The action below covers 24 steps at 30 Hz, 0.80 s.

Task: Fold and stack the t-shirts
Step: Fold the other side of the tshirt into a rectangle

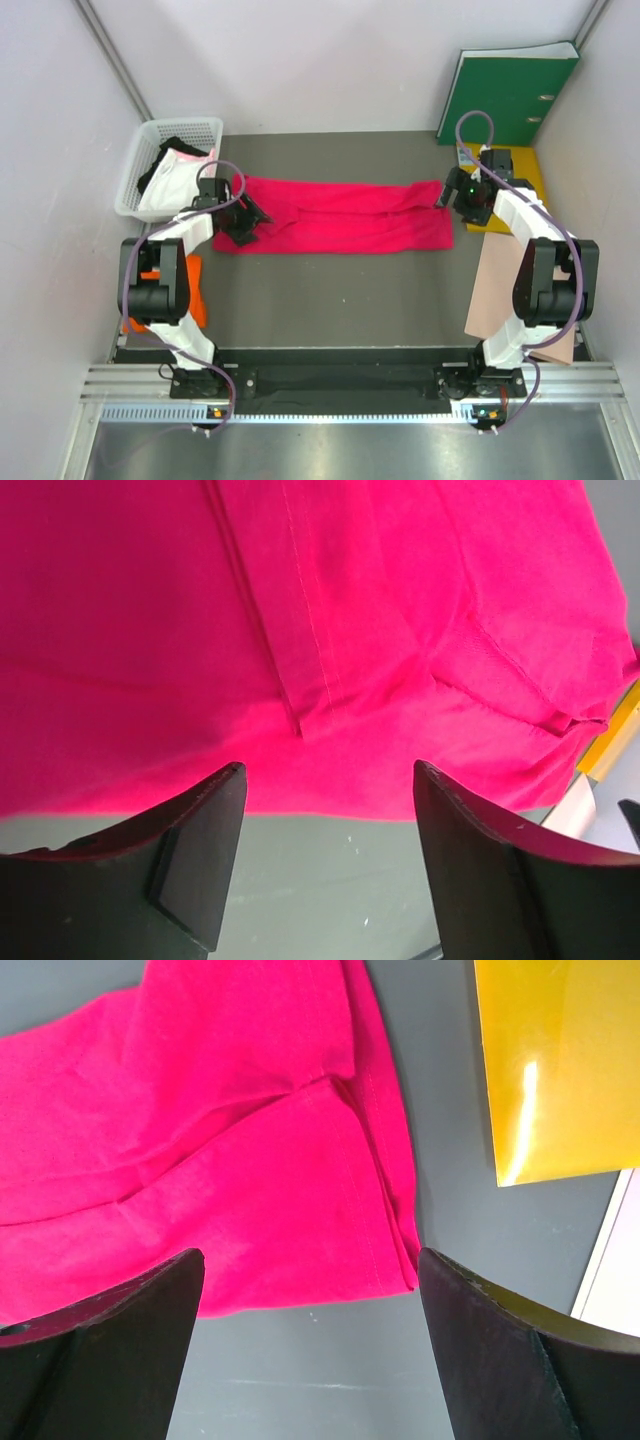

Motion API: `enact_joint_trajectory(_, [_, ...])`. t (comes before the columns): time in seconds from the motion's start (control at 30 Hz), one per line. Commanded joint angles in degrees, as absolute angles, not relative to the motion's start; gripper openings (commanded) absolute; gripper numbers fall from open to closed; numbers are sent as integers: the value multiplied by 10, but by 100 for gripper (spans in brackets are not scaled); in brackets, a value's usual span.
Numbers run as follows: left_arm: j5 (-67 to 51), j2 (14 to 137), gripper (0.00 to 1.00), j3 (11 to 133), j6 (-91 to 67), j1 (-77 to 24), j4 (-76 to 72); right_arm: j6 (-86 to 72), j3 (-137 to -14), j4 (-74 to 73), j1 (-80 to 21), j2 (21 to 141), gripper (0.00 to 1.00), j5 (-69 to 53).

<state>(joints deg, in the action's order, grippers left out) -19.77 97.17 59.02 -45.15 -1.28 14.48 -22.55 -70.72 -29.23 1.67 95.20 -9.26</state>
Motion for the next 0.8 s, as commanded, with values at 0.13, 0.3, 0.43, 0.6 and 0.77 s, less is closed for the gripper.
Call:
enact_joint_trajectory(0.13, [-209,1040,64,627,-461,-20,85,-219,-700,-284,11,942,87,-98])
enact_joint_trajectory(0.3, [-209,1056,58,641,-468,-25,73,-220,-699,-286,11,940,87,-97])
enact_joint_trajectory(0.43, [-208,1066,51,651,-471,-30,69,-219,-698,-287,12,939,87,-97])
enact_joint_trajectory(0.6, [-214,1085,34,660,-475,-34,63,-219,-700,-290,12,941,87,-96])
enact_joint_trajectory(0.77, [-217,1090,0,677,-475,-34,68,-218,-705,-293,11,944,87,-95])
